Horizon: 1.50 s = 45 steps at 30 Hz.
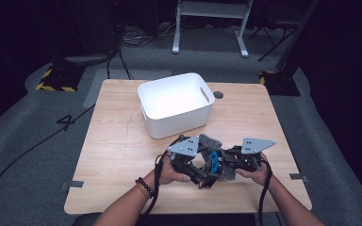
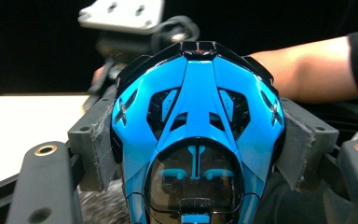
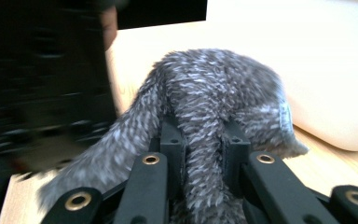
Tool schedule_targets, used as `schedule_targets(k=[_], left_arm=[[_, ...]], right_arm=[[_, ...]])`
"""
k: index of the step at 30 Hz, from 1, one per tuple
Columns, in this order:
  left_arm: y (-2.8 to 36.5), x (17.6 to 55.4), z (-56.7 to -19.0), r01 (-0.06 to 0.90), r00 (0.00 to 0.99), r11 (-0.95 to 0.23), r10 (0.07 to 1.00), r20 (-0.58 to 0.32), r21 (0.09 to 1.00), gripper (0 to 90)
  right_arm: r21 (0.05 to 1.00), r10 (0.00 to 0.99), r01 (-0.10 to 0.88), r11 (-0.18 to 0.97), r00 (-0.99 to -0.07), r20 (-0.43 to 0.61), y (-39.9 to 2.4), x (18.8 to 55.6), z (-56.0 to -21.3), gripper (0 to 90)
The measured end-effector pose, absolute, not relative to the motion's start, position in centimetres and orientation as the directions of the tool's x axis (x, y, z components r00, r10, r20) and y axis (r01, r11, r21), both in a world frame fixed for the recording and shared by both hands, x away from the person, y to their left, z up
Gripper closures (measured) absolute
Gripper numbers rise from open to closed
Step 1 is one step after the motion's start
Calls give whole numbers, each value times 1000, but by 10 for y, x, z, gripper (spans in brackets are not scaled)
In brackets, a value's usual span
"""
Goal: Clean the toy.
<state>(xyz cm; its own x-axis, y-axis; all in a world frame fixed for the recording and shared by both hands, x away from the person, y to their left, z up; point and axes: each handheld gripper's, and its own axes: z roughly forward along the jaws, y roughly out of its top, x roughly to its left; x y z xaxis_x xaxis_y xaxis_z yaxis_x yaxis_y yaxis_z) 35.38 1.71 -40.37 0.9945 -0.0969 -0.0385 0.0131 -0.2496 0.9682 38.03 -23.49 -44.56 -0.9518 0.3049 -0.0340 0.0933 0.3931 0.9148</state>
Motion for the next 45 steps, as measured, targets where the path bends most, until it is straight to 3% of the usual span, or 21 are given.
schedule_targets(k=[3,8,21,26,28,30,36,45], left_arm=[[14,351,-404,11,991,-251,-124,-44,968,261],[22,353,-397,12,990,-212,-133,-41,977,261],[51,356,-376,-22,999,-147,-26,18,989,261],[62,361,-378,-25,998,-182,53,36,983,261],[70,363,-383,-19,993,-221,106,43,975,261],[73,363,-386,-8,991,-237,125,38,971,261],[89,367,-397,33,983,-289,183,22,957,261],[104,372,-411,94,972,-351,235,-10,932,261]], right_arm=[[913,303,91,397,-952,-37,-231,382,-450,759],[898,178,89,431,-984,12,-226,382,-457,761],[822,18,38,568,-999,34,-216,373,-477,760],[796,61,54,603,-998,22,-224,373,-479,750],[786,146,99,610,-989,11,-239,378,-479,724],[784,171,117,609,-985,14,-243,380,-479,720],[751,283,192,632,-959,6,-269,387,-481,616],[707,343,244,664,-939,3,-272,391,-483,464]])
